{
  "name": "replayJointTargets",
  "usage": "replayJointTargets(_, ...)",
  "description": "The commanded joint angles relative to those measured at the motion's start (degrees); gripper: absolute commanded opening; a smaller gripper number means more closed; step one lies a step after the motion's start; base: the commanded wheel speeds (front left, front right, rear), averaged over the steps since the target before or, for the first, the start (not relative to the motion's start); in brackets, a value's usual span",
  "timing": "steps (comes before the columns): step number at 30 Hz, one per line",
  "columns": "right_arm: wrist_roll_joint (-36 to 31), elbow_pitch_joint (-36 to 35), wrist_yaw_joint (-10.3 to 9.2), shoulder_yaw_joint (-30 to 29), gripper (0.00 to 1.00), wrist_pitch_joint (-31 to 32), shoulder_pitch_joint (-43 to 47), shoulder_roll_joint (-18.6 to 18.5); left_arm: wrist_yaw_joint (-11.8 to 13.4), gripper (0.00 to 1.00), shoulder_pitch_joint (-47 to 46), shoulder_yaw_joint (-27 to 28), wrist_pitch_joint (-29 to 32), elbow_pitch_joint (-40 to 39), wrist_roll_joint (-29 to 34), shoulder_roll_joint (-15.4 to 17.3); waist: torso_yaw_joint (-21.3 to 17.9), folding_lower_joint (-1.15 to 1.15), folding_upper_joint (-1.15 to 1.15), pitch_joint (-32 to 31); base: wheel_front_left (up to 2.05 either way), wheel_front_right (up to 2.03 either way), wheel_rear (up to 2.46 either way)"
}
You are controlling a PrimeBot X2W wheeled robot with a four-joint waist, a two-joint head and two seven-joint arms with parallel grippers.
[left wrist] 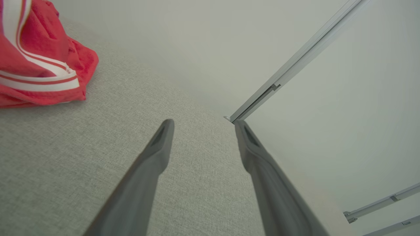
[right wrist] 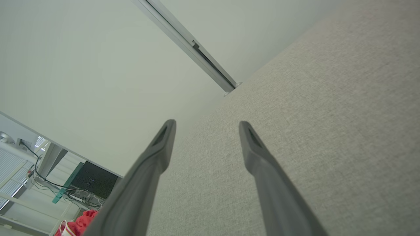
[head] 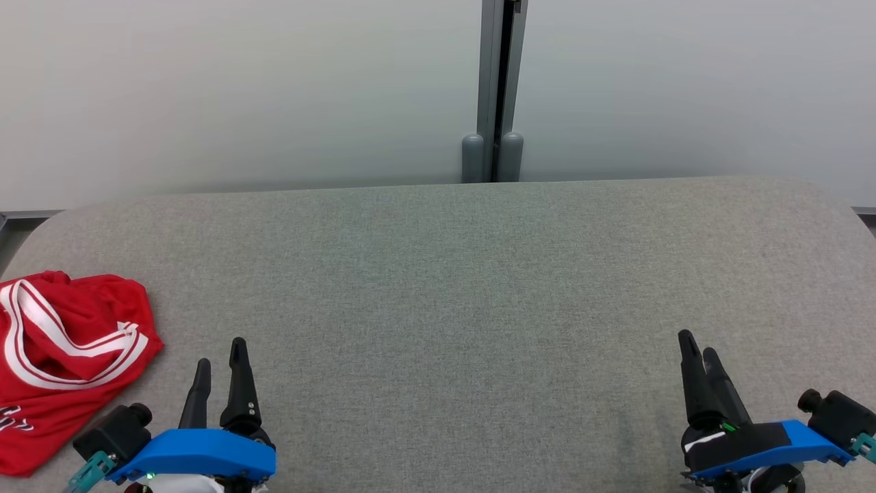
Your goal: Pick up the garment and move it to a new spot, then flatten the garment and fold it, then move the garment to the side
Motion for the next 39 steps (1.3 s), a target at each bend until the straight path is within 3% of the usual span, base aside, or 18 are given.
replayJointTargets(1,-1.4,-0.5,0.1,0.0,1.0,-0.4,-1.0,-0.5,0.2,1.0,-0.3,-0.3,-0.4,-0.5,1.4,0.5,0.0,0.0,0.0,0.0,0.0,0.0,0.0)
replayJointTargets(22,-13.9,0.1,0.12,0.5,1.0,-3.7,-0.7,-0.6,1.6,1.0,0.0,-3.3,-3.7,1.0,14.8,1.5,0.3,0.0,0.0,-0.1,0.0,0.0,0.0)
replayJointTargets(39,-21.9,1.5,0.14,0.7,1.0,-5.9,-1.0,-0.7,3.6,1.0,-0.2,-4.9,-4.8,2.7,22.2,1.8,0.3,0.0,0.0,-0.3,0.0,0.0,0.0)
